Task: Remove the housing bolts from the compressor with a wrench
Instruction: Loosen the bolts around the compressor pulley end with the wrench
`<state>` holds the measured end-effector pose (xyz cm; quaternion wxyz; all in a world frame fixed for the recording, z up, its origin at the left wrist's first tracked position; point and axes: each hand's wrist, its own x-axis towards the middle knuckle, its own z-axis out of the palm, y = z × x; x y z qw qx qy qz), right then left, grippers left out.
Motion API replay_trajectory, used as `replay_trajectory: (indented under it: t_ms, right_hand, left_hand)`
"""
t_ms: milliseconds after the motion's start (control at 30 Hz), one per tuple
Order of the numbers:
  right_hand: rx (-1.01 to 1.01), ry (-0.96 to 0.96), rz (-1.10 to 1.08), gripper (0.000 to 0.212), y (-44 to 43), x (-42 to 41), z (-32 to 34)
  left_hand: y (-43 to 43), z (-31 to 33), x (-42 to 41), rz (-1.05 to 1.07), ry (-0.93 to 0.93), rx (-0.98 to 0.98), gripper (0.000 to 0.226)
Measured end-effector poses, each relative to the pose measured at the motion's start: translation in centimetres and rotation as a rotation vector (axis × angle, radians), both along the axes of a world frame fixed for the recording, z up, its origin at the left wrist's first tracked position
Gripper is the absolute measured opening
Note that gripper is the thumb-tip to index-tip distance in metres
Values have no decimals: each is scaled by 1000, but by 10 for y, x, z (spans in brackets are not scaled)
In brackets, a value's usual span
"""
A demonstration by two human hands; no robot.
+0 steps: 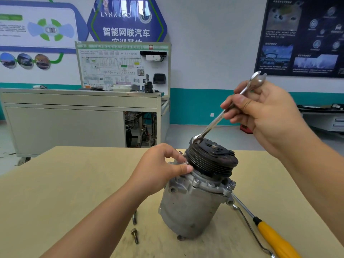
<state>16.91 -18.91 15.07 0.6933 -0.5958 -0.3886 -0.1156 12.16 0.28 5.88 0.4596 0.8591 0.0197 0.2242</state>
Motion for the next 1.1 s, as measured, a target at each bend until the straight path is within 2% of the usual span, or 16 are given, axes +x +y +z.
replay_trajectory:
  t_ms: [267, 467, 533, 700, 800, 867, 1000, 1100]
  right_hand:
    - [52, 33, -7, 18, -4, -6, -4]
    - [31, 54, -4, 15, 4, -6, -12]
    - [70, 51, -18, 16, 6, -7, -12]
    - [201, 51, -22, 17, 1, -9, -8]
    - [184, 60, -17, 17, -2, -10, -13]
    - [168, 64, -13, 17, -2, -11, -18]
    - [182, 90, -11, 16, 6, -10, -24]
    - [219, 106, -14, 17, 10, -10, -24]
  left_hand:
    - [-11, -7, -2, 125, -139, 97, 27]
    - [-16, 2, -4, 151, -169, 70, 28]
    - [-15, 7, -6, 123, -155, 13, 27]
    - [4, 16, -23, 5, -131, -292, 25]
    - [25, 0, -41, 50, -35, -271, 13]
    - [40, -20, -53, 91, 99, -226, 6]
    - [64, -62, -66, 142, 396, -131, 8]
    - [72, -83, -65, 208, 479, -4, 10]
